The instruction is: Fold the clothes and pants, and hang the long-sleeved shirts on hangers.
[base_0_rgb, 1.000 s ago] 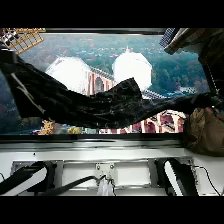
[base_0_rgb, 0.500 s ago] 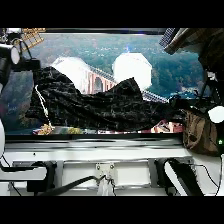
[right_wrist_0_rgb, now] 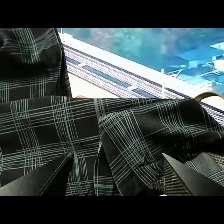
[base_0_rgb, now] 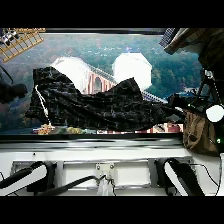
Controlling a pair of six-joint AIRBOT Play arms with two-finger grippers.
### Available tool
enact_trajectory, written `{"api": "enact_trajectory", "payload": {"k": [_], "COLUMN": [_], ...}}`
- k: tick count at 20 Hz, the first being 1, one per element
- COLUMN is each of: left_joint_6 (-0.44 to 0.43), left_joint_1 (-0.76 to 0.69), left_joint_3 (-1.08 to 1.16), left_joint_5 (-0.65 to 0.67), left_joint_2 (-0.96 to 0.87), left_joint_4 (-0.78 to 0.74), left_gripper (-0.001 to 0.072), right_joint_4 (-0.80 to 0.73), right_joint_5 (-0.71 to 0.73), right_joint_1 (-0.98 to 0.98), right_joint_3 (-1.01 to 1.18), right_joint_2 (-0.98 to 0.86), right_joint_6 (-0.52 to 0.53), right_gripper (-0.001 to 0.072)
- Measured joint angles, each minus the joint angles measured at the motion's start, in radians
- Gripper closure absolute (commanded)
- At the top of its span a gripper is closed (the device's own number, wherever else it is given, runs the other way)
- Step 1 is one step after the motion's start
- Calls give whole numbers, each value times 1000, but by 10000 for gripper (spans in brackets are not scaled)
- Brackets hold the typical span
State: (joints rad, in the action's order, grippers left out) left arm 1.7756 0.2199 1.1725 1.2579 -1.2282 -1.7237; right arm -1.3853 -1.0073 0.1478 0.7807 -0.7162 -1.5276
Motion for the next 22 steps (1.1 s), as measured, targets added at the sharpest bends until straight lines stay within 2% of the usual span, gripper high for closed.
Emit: {"api": "enact_trajectory", "payload": {"k": [1,3,4,6,9,16,22], "left_joint_6": [0,-22,-43,-74,-98,-142,-144], "left_joint_1": [4,10,12,14,16,-33,-55], "left_joint_3": [-31,-71,-83,-97,-106,-107,-106], "left_joint_5": [-14,-58,-84,-122,-154,-179,-195], "left_joint_2": [4,-4,-16,-48,-111,-228,-277], "left_joint_4": [8,15,15,-6,-41,-15,-54], "left_gripper": [288,220,216,130,129,134,136], "right_joint_4": [1,2,2,2,2,51,77], "right_joint_5": [2,2,2,-8,-26,-26,-37], "right_joint_1": [0,0,0,0,0,0,0], "right_joint_3": [0,0,0,0,0,0,0], "right_joint_2": [0,0,0,0,0,-1,-1], "right_joint_6": [0,0,0,0,0,-5,-5], "right_gripper": [91,91,92,92,93,95,95]}}
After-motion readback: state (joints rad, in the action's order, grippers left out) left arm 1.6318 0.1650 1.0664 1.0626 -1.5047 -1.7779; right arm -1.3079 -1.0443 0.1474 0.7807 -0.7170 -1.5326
